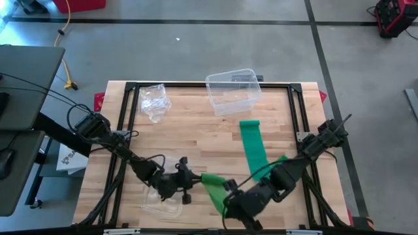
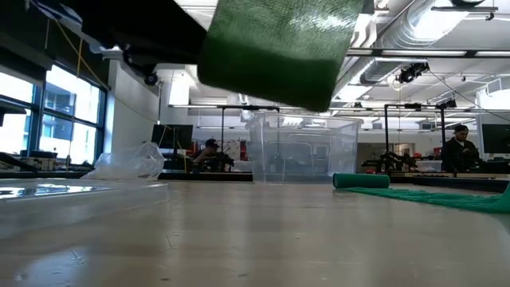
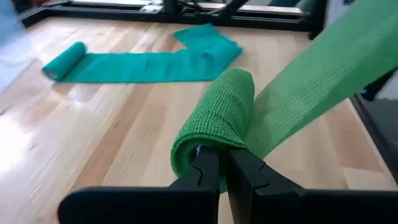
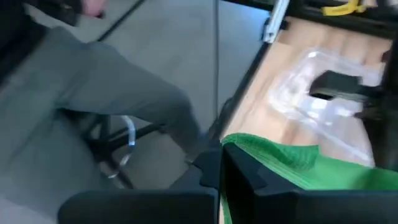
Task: Roll bandage
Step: Roll the green bandage
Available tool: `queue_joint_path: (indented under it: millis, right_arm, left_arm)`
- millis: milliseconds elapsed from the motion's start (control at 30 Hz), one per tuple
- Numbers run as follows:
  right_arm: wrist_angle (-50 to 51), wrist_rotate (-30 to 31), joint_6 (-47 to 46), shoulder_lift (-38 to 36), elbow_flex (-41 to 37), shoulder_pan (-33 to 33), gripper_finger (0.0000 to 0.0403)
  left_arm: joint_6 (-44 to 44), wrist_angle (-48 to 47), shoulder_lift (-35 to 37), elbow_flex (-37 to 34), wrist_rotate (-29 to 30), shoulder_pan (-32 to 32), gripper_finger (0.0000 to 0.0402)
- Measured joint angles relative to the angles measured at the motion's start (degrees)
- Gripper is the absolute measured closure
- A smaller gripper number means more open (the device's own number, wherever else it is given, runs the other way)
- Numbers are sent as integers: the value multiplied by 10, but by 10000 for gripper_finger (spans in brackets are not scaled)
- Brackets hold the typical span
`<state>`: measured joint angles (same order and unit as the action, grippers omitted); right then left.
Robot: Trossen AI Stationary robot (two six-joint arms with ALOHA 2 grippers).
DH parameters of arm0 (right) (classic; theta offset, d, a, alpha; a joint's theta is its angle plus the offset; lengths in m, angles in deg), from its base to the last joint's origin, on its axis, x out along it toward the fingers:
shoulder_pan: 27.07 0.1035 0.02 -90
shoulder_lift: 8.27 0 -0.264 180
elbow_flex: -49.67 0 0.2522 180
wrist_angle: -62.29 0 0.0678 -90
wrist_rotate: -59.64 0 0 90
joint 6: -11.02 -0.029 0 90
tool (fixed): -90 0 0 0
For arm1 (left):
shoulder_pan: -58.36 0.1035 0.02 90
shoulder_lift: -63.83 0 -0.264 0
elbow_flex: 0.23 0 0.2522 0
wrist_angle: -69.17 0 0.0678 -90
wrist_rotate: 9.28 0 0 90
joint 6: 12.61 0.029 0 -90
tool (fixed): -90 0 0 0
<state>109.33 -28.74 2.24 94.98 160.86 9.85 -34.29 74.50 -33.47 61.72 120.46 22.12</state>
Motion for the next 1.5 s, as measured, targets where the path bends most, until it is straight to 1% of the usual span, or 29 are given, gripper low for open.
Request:
queue_joint_path:
  millis: [67, 133, 200, 267, 433, 567, 667, 767, 867, 1000, 1133, 1233, 1333, 1433, 1500]
  right_arm:
    - [11, 42, 5, -4, 0, -1, 403]
    - [14, 76, 13, -10, 0, -8, 403]
    - [18, 95, 17, -17, 0, -21, 403]
    - [25, 95, 18, -22, 0, -34, 403]
    - [76, 103, 7, -24, 0, -70, 403]
    - [103, 103, -16, -23, -22, -94, 403]
    - [87, 97, -18, -21, -58, -100, 403]
    - [8, 70, -30, -21, -113, -97, 403]
    - [-103, 41, -45, -21, -176, -88, 403]
    - [-248, 41, -68, -21, -251, -67, 403]
    - [-375, 50, -70, -21, -308, -46, 403]
    - [-412, 87, -67, -21, -328, -34, 402]
    - [-408, 133, -62, -21, -331, -28, 392]
    - [-409, 148, -47, -21, -331, -27, 364]
    - [-409, 149, -41, -21, -331, -27, 336]
  left_arm:
    - [24, 23, 0, 0, -25, 2, 401]
    - [27, 36, 0, 0, -47, 2, 401]
    - [23, 36, 0, 0, -63, -1, 401]
    - [18, 38, 0, 0, -69, -5, 401]
    - [23, 58, 0, 0, -113, -25, 401]
    - [64, 121, 0, 0, -162, -51, 401]
    - [108, 192, 0, 0, -167, -73, 401]
    - [156, 248, 0, 0, -144, -95, 401]
    - [189, 281, 0, 0, -119, -107, 401]
    - [190, 287, 0, 0, -90, -109, 401]
    - [188, 289, 0, 0, -80, -106, 401]
    - [192, 306, 0, 0, -75, -105, 401]
    - [191, 310, 0, 0, -74, -104, 401]
    - [189, 310, 0, 0, -74, -102, 401]
    - [188, 310, 0, 0, -74, -101, 401]
